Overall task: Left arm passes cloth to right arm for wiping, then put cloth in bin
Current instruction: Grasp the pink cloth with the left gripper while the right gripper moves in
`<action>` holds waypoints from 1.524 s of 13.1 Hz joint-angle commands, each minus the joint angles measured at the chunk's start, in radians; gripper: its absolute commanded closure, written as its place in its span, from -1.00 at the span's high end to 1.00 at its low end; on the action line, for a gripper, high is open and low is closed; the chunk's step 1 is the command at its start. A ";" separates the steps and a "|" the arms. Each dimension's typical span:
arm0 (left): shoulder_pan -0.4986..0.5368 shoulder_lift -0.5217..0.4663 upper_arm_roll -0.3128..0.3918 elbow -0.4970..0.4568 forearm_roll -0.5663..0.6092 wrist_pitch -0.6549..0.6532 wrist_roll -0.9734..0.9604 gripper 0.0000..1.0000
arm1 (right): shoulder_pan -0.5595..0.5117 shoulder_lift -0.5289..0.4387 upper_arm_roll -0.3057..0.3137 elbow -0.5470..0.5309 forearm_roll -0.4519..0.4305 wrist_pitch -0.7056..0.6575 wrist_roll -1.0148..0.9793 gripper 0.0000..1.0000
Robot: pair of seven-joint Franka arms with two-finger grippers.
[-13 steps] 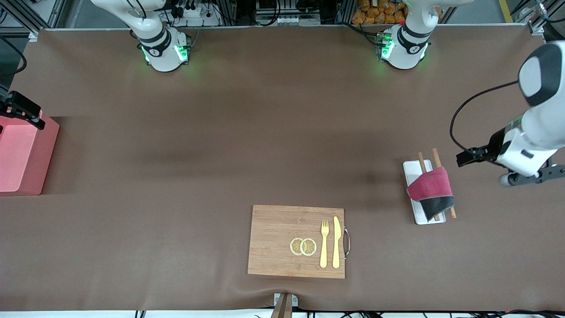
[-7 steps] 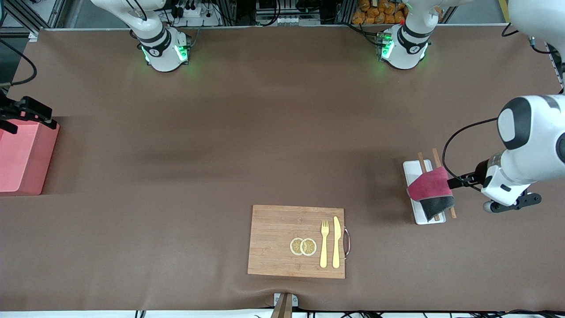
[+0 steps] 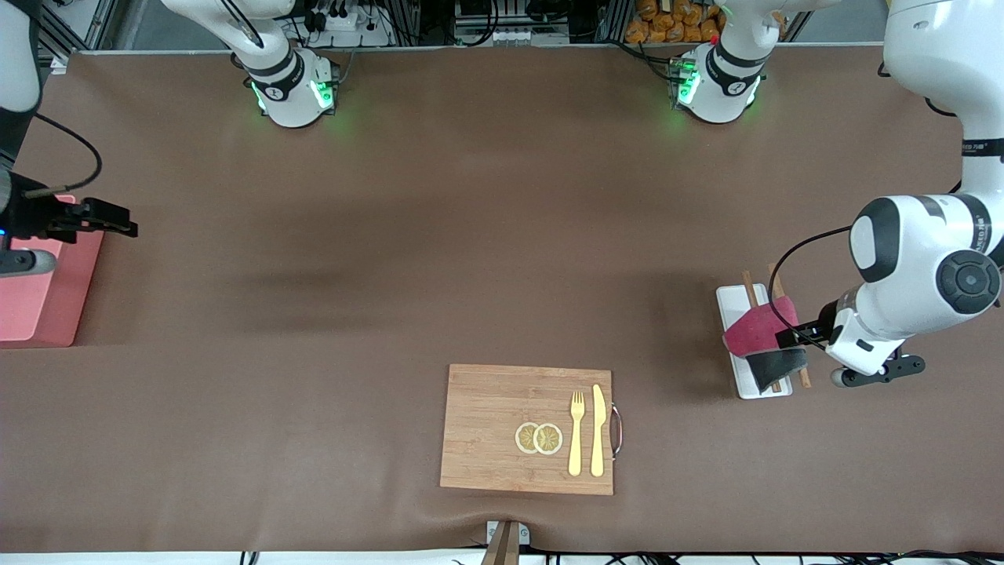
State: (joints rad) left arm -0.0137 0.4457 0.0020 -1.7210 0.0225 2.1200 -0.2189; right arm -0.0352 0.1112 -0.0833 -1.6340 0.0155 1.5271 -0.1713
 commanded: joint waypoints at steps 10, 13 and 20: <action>-0.009 0.007 0.000 -0.026 -0.019 0.017 0.012 -0.48 | 0.041 0.110 0.005 0.042 0.000 -0.096 0.228 1.00; -0.012 0.007 0.000 -0.026 -0.019 0.017 0.012 -0.93 | 0.093 0.111 0.005 0.043 0.009 -0.105 0.459 1.00; -0.009 -0.011 -0.019 -0.025 -0.018 0.005 0.013 -1.00 | 0.113 0.160 0.007 0.045 0.183 -0.113 0.609 1.00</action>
State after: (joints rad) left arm -0.0228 0.4498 -0.0008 -1.7373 0.0220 2.1220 -0.2174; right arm 0.0804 0.2414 -0.0746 -1.6178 0.1348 1.4370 0.3670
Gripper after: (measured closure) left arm 0.965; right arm 0.000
